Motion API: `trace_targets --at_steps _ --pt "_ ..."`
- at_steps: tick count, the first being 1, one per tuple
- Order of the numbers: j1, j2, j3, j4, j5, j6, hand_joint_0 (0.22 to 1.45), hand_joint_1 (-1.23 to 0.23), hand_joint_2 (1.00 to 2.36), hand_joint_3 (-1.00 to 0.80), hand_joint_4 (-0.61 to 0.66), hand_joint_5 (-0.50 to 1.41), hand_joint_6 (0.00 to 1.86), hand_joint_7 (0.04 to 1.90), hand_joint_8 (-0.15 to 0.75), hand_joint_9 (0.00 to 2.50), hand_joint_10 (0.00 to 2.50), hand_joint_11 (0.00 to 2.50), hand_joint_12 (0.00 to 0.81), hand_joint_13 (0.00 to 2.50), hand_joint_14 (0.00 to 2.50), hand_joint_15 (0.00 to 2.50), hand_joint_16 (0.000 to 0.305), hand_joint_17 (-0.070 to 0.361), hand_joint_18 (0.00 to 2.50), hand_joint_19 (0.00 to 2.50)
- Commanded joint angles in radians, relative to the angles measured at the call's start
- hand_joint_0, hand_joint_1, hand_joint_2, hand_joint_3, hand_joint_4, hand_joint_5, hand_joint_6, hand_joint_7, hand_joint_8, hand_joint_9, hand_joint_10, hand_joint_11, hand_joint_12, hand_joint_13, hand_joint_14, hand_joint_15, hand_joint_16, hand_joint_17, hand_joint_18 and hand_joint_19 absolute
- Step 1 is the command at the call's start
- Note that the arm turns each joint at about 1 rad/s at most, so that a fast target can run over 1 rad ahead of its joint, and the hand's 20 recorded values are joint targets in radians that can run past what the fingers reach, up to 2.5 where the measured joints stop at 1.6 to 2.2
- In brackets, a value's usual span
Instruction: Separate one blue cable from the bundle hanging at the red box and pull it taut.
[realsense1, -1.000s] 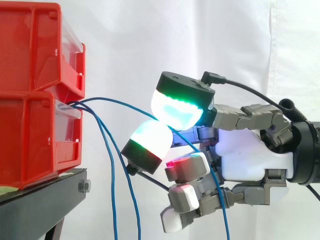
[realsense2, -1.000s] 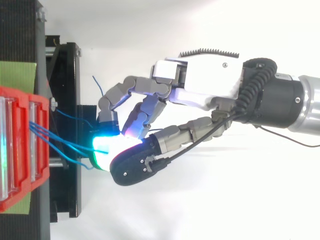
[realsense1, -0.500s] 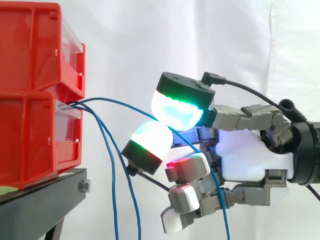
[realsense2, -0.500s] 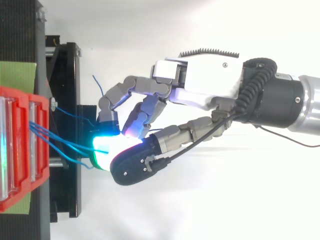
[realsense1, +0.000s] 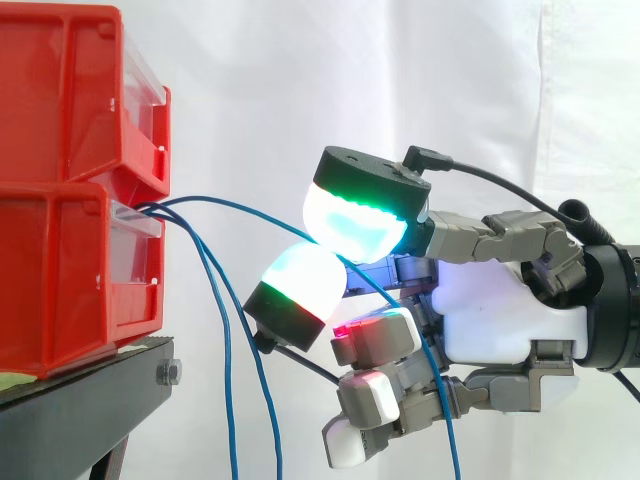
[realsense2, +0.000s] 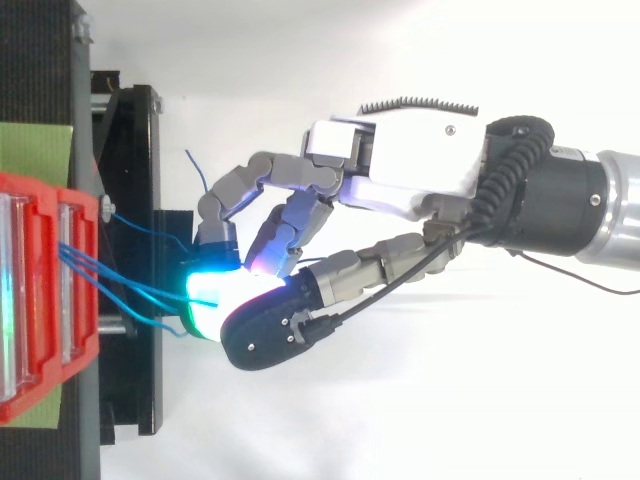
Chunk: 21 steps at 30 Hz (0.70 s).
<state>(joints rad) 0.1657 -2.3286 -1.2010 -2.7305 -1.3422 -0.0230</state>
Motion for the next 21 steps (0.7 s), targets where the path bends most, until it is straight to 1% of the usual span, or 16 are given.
trace_targets --at_steps 1,21 --pt "0.000 0.000 0.000 0.000 0.000 0.000 0.71 -0.67 1.02 -0.21 -0.10 -0.22 0.96 1.13 0.292 1.14 0.02 1.25 0.355 1.02 0.03 0.76 0.046 0.103 0.67 0.59" --pt "0.000 0.000 -0.002 0.000 0.000 0.000 0.71 -0.68 1.02 -0.21 -0.10 -0.22 0.96 1.13 0.295 1.14 0.02 1.24 0.351 0.99 0.02 0.74 0.046 0.103 0.67 0.59"
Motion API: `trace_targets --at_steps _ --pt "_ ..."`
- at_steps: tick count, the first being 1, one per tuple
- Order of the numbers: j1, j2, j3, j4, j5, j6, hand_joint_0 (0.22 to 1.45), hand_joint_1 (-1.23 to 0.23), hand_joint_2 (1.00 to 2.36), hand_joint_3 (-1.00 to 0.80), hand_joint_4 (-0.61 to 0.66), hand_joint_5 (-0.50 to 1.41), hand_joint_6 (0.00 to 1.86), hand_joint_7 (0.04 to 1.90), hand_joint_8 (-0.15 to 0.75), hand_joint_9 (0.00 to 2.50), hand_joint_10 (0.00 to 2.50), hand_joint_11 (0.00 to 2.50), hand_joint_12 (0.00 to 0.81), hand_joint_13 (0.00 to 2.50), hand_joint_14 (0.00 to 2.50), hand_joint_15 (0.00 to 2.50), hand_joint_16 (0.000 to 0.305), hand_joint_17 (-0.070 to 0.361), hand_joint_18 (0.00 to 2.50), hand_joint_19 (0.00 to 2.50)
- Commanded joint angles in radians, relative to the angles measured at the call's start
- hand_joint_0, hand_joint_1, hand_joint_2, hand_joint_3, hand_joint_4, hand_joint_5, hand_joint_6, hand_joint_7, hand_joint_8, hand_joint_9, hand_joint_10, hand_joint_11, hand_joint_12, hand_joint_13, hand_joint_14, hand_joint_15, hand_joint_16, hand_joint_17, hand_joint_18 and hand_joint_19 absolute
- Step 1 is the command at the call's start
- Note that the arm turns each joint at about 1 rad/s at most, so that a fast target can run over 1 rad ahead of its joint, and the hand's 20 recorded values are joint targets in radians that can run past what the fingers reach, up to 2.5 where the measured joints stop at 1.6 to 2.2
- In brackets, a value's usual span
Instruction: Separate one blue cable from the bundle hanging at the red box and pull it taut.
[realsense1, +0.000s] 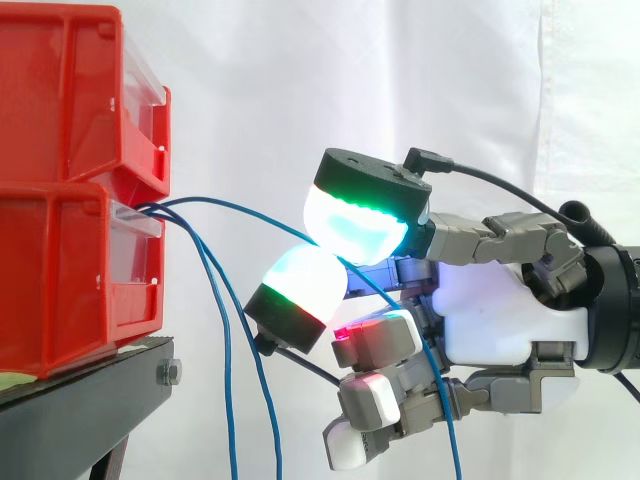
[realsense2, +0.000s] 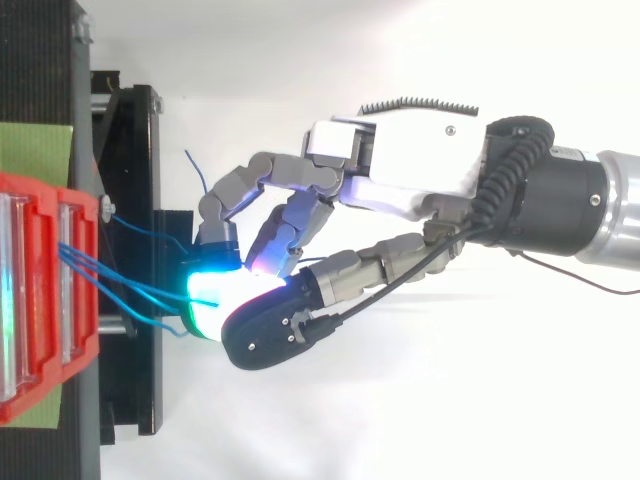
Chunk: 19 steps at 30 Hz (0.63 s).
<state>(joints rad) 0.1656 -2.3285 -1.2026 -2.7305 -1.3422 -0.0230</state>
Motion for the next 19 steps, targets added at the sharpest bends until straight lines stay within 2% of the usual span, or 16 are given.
trace_targets --at_steps 1,19 --pt "0.000 0.000 0.000 0.000 0.000 0.000 0.71 -0.68 1.02 -0.21 -0.10 -0.22 0.96 1.13 0.290 1.14 0.02 1.23 0.351 0.98 0.03 0.74 0.046 0.103 0.67 0.60" --pt "0.000 0.000 -0.002 0.000 0.000 0.000 0.71 -0.68 1.02 -0.21 -0.09 -0.22 0.96 1.14 0.289 1.13 0.02 1.24 0.351 0.97 0.02 0.74 0.046 0.103 0.66 0.59"
